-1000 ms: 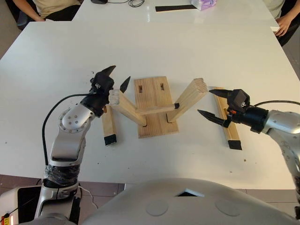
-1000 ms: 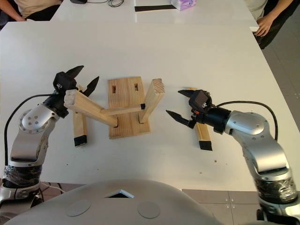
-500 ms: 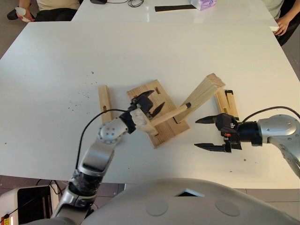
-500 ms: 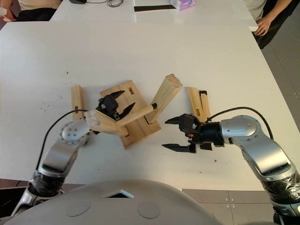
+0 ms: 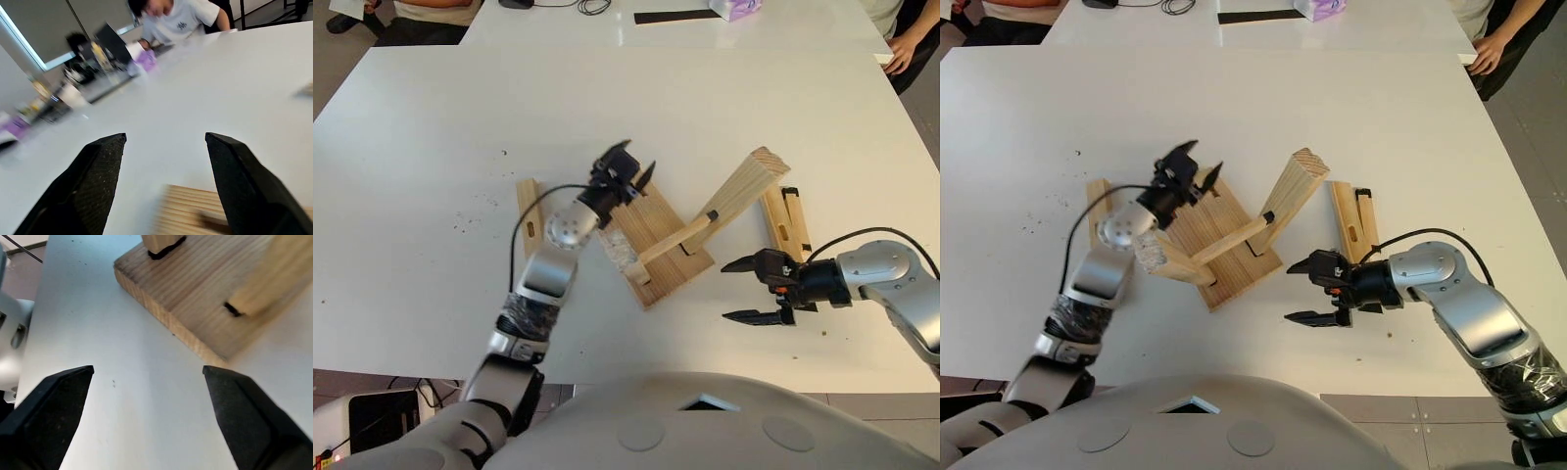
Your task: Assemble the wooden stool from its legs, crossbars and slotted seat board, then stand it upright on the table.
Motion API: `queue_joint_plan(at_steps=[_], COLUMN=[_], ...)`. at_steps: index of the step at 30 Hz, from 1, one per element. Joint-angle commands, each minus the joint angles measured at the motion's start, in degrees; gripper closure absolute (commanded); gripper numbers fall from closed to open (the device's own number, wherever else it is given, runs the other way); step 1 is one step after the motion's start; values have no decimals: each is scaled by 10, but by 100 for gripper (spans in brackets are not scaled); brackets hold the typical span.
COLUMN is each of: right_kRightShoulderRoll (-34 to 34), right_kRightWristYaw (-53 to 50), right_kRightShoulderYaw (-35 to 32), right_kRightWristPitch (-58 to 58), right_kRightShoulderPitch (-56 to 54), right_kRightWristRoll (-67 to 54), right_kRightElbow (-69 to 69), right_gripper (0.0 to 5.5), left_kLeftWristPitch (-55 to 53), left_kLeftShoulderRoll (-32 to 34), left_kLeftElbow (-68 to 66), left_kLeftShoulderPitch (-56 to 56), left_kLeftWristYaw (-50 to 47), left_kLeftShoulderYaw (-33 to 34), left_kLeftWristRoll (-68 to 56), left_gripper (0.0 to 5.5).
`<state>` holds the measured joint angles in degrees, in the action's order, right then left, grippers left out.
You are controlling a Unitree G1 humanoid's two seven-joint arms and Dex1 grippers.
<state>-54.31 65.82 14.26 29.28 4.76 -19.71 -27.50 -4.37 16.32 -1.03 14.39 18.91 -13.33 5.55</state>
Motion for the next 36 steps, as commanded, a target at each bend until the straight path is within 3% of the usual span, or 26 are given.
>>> queue_joint_plan(at_steps=[1,4,9,19,28,33,36], right_kRightShoulderRoll=[-3,23,77,125,215,254,273], right_kRightWristYaw=[7,-6,-56,-96,-180,-227,-251], right_kRightShoulderYaw=[16,34,49,86,7,-10,-20], right_kRightWristPitch=[8,9,25,40,99,73,55], right_kRightShoulderPitch=[3,-10,-23,-45,-124,-180,-203], right_kRightWristRoll=[1,6,12,33,9,39,57], right_kRightElbow=[-6,5,20,39,149,232,270], right_gripper=[136,136,206,206,206,206,206], left_kLeftWristPitch=[70,131,221,335,333,271,173], left_kLeftShoulderRoll=[74,103,120,151,161,146,137], left_kLeftElbow=[-85,-172,-272,-369,-351,-291,-191], left_kLeftShoulderPitch=[51,67,52,14,-4,-16,-46], left_kLeftWristYaw=[56,74,76,75,124,169,228], left_kLeftShoulderYaw=[21,21,-13,-63,-62,-61,-65], left_kLeftWristRoll=[13,23,71,132,88,31,-43], left_gripper=[248,248,245,245,245,245,245])
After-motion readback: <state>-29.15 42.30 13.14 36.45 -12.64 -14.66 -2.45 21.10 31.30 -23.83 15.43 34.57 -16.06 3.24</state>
